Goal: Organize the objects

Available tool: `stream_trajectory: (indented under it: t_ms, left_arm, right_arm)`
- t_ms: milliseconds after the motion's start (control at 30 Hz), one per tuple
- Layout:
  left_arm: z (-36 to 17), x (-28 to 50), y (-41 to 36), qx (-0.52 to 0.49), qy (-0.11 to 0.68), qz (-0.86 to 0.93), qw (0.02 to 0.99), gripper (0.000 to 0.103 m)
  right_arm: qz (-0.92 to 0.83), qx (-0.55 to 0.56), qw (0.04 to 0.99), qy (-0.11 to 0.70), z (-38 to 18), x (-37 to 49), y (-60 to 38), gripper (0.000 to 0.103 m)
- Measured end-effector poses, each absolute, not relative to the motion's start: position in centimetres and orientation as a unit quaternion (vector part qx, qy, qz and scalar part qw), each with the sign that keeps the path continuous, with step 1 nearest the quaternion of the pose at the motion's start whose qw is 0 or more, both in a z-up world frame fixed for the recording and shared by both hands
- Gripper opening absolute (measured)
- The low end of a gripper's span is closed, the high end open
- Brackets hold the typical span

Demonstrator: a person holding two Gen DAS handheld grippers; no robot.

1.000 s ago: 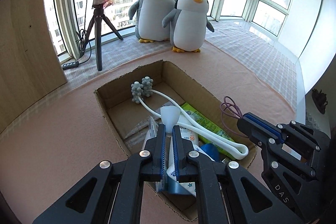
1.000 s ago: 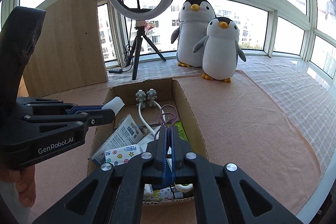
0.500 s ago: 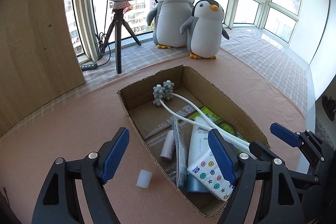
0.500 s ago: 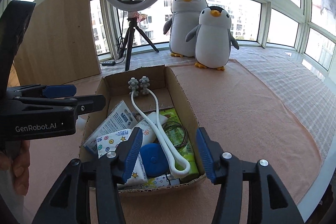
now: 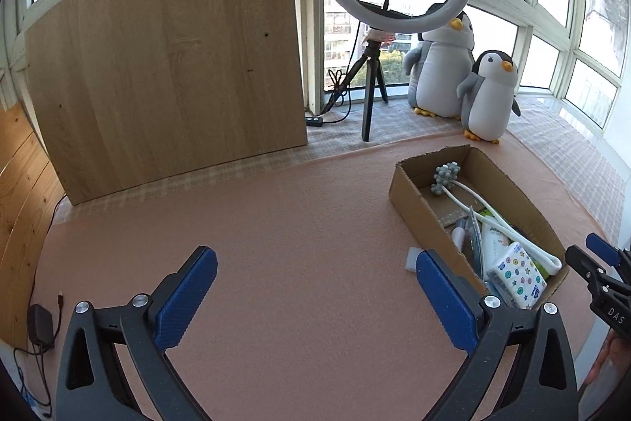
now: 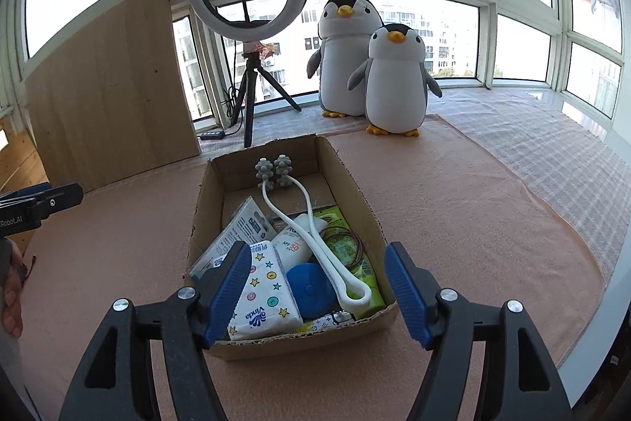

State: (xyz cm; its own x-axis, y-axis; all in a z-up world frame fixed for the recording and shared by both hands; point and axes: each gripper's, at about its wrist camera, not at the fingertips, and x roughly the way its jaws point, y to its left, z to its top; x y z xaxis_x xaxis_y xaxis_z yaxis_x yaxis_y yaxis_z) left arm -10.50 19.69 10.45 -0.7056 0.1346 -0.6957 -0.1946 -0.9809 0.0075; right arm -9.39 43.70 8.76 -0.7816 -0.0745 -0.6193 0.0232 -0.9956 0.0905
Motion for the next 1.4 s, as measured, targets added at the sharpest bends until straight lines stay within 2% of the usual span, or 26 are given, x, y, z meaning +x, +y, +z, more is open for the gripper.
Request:
stream_trajectory:
  t_ms: [200,300,400,500,567,600,667,733,767,867,933,1033,1167,1400]
  left_arm:
    - [10.1,-8.8,13.3,-0.395,0.007,0.918,0.038,0.102]
    - [9.3,-8.8,12.3,-0.400,-0.002,0.916,0.035,0.102]
    - [7.3,-9.7,14.4,-0.406,0.003,0.912,0.060,0.102]
    - [3.6,-11.8,20.9,-0.421,0.037,0.897,0.128,0.102]
    - [0.6,-13.9,25.2,-0.449,0.052,0.875,0.173,0.091]
    - [-0.4,-14.8,26.8,-0.458,0.059,0.867,0.187,0.076]
    - [-2.3,-16.1,29.7,-0.469,0.081,0.856,0.204,0.071]
    - [-3.8,-16.7,31.5,-0.476,0.097,0.846,0.221,0.052]
    - [-4.4,-16.7,32.3,-0.478,0.098,0.841,0.234,0.051]
    - [-4.6,-16.8,33.3,-0.456,0.111,0.848,0.247,0.036]
    - [-4.7,-17.2,33.1,-0.459,0.099,0.848,0.246,0.015]
    - [-4.2,-17.7,32.3,-0.463,0.085,0.847,0.246,0.007]
    - [-2.8,-17.5,30.5,-0.457,0.073,0.857,0.228,0.005]
    - [5.8,-16.1,29.1,-0.394,0.035,0.885,0.244,0.006]
  right_arm:
    - [-0.943,0.329,0.051,-0.014,9.4,-9.4,39.7,0.070]
    - [-0.934,0.342,0.103,0.002,9.2,-9.6,35.5,0.070]
    - [-0.926,0.352,0.136,0.012,8.2,-9.3,32.2,0.070]
    - [-0.934,0.333,0.130,0.000,8.4,-7.4,32.5,0.070]
    - [-0.939,0.321,0.120,0.013,8.7,-6.0,33.6,0.071]
    - [-0.940,0.321,0.115,0.020,8.8,-5.4,34.3,0.071]
    - [-0.938,0.331,0.101,0.024,8.7,-4.5,35.9,0.070]
    - [-0.938,0.337,0.081,0.021,8.6,-3.7,37.8,0.070]
    - [-0.937,0.341,0.071,0.017,8.6,-3.5,38.7,0.070]
    - [-0.937,0.346,0.044,-0.001,8.3,-3.0,41.1,0.070]
    - [-0.937,0.347,0.034,-0.011,8.0,-2.9,42.1,0.070]
    - [-0.938,0.344,0.031,-0.015,8.0,-2.8,42.6,0.070]
    - [-0.940,0.339,0.037,-0.019,8.1,-3.4,42.3,0.070]
    - [-0.942,0.331,0.054,-0.019,8.3,-3.7,40.9,0.070]
